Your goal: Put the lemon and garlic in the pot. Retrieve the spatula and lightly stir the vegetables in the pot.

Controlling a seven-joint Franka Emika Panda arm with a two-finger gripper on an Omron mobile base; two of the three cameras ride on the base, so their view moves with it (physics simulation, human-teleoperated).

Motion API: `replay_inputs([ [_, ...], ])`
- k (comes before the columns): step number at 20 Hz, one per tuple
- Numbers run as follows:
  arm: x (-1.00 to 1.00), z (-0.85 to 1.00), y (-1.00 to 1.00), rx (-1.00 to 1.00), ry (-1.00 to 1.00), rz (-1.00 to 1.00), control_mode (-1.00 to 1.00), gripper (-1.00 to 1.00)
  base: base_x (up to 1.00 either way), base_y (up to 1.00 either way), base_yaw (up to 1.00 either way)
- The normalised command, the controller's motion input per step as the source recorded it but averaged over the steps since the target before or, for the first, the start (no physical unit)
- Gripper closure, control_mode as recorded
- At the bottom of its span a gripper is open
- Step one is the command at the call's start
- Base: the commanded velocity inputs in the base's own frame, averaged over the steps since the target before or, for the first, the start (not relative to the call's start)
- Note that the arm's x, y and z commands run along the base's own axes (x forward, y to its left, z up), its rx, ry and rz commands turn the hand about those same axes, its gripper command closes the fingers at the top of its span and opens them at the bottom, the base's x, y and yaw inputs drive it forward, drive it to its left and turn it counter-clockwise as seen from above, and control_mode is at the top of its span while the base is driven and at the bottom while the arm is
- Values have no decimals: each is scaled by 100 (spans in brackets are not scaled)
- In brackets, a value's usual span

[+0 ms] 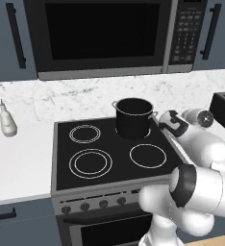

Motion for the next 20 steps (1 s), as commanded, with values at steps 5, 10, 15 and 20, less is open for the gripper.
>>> replay_inputs([
  [5, -7, 93, -61, 23, 38, -6, -100, -100, 0, 0, 0],
  [10, -20, -2, -58, 28, 30, -3, -100, -100, 0, 0, 0],
  [15, -2, -88, -16, 19, -1, 3, -100, -100, 0, 0, 0],
  [20, 19, -77, -1, 2, -2, 7, -100, -100, 0, 0, 0],
])
